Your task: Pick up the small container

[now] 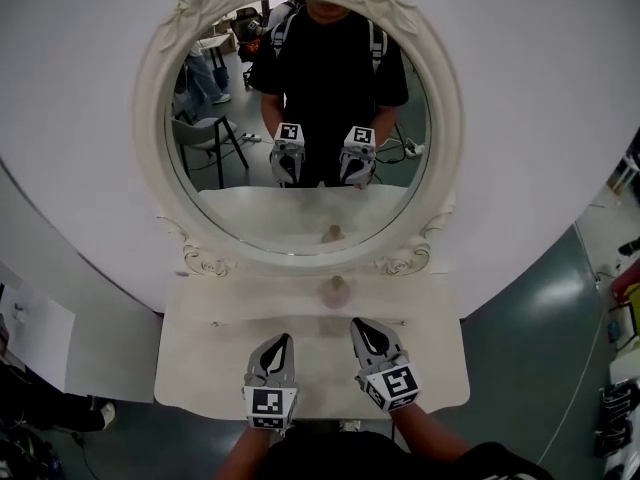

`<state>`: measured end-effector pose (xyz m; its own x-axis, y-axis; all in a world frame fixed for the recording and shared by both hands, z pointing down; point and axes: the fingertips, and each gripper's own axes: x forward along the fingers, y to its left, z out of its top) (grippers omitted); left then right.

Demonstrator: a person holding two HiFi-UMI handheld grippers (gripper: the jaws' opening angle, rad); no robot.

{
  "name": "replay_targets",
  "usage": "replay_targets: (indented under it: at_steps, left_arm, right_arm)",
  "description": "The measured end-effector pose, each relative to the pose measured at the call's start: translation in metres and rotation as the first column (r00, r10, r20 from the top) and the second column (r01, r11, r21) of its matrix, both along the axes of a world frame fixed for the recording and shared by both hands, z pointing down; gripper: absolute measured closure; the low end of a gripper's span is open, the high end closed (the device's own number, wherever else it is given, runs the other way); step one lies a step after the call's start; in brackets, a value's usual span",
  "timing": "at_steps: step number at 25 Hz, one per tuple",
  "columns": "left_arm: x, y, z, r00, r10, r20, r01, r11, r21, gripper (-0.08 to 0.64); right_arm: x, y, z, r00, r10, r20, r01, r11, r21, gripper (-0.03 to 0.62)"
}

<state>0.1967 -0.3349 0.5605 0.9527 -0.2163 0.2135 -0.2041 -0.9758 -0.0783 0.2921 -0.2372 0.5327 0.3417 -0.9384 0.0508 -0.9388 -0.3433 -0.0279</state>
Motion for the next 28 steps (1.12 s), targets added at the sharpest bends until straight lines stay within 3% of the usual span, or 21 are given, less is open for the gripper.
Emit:
replay_targets:
  at_steps: [12,17,18,22,28]
  left_arm:
    - [0.025,-0.03,0.012,0.995,0.099,0.0,-0.099,0.994,-0.04,0.552]
    - [0.024,-0.043,0.021,0.994,0.107,0.005,-0.106,0.992,-0.07,0.552]
    - [0.024,-0.045,0.023,0.994,0.108,0.005,-0.108,0.991,-0.077,0.552]
    - [0.023,-0.053,0.027,0.993,0.117,0.007,-0.115,0.989,-0.089,0.552]
    - [0.017,-0.063,0.035,0.991,0.134,0.02,-0.131,0.986,-0.104,0.552]
  right_arm:
    - [0.02,-0.021,0.027,0.988,0.157,0.004,-0.157,0.985,-0.075,0.586]
    - [0.024,-0.041,0.046,0.985,0.172,0.017,-0.169,0.98,-0.105,0.584]
    - [0.024,-0.045,0.05,0.985,0.171,0.024,-0.168,0.98,-0.109,0.571]
    - [0.028,-0.06,0.069,0.979,0.197,0.062,-0.185,0.97,-0.156,0.367]
    - [0.052,-0.074,0.105,0.949,0.295,0.112,-0.255,0.926,-0.278,0.293]
